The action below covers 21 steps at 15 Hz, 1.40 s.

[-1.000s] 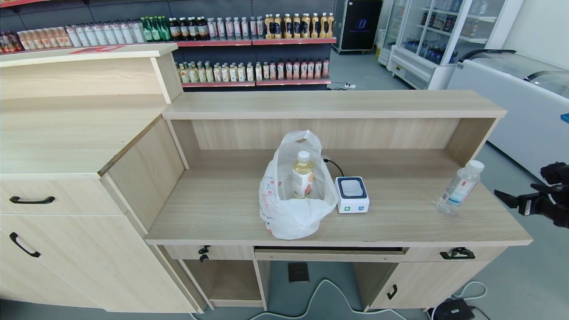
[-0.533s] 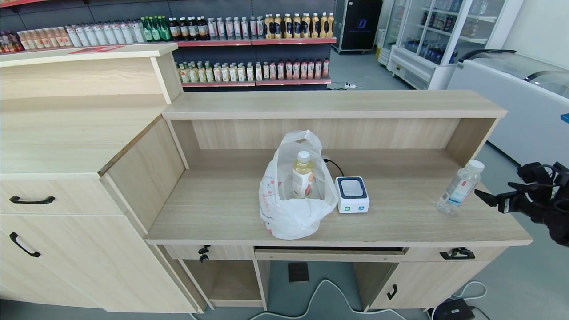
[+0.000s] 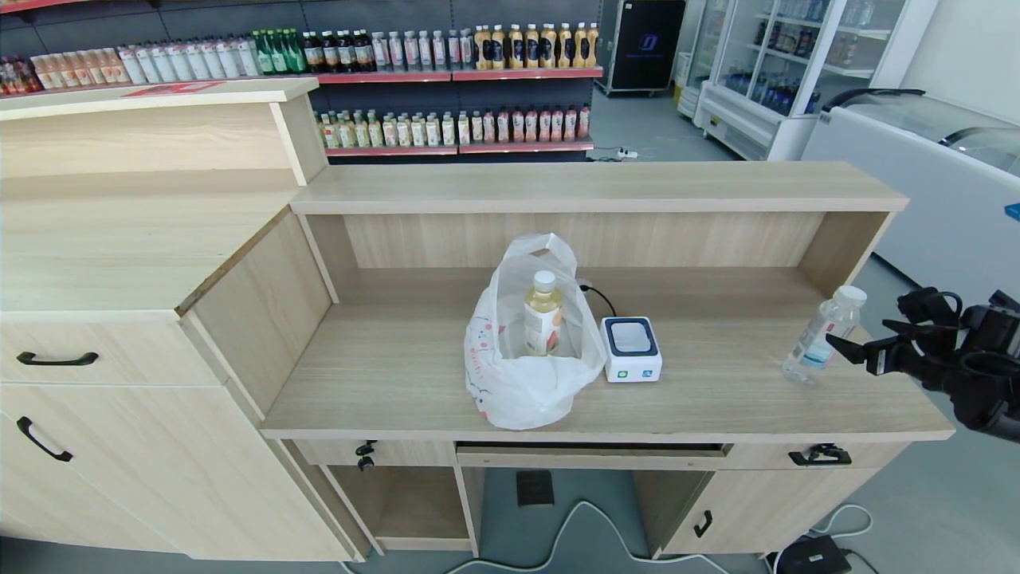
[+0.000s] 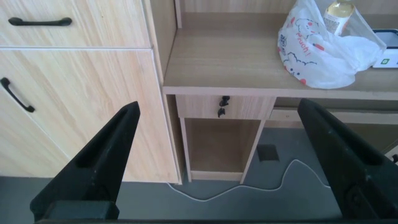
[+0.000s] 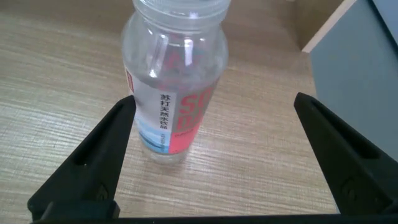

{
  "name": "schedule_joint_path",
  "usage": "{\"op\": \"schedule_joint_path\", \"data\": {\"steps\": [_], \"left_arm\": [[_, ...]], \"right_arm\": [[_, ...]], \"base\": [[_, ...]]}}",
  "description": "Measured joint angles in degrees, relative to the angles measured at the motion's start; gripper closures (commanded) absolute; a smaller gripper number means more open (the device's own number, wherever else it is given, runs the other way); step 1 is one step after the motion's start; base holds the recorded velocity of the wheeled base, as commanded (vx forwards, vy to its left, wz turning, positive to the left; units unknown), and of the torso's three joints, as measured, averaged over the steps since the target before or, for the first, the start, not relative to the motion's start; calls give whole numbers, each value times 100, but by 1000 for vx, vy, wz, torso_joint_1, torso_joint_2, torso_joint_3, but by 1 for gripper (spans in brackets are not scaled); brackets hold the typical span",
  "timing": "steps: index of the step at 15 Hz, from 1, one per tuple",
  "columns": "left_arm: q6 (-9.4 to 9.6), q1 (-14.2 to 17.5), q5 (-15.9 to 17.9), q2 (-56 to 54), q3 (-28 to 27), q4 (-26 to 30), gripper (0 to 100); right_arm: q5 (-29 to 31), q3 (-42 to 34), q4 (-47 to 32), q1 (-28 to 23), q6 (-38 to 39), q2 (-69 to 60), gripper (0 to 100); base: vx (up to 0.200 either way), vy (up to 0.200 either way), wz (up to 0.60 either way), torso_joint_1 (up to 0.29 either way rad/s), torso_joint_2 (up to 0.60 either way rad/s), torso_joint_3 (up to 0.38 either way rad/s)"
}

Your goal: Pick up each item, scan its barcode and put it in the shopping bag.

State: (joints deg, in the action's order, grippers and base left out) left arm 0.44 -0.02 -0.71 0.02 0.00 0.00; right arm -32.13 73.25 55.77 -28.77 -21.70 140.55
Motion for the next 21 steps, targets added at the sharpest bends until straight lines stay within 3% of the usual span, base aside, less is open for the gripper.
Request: {"op": "schedule_joint_path", "data": {"steps": [21], "left_arm": [[0, 2, 2, 0, 0, 0, 0]], "right_arm": [[1, 500, 50, 556, 115, 571, 0]], "base": [[0, 0, 0, 0, 0, 0]]}}
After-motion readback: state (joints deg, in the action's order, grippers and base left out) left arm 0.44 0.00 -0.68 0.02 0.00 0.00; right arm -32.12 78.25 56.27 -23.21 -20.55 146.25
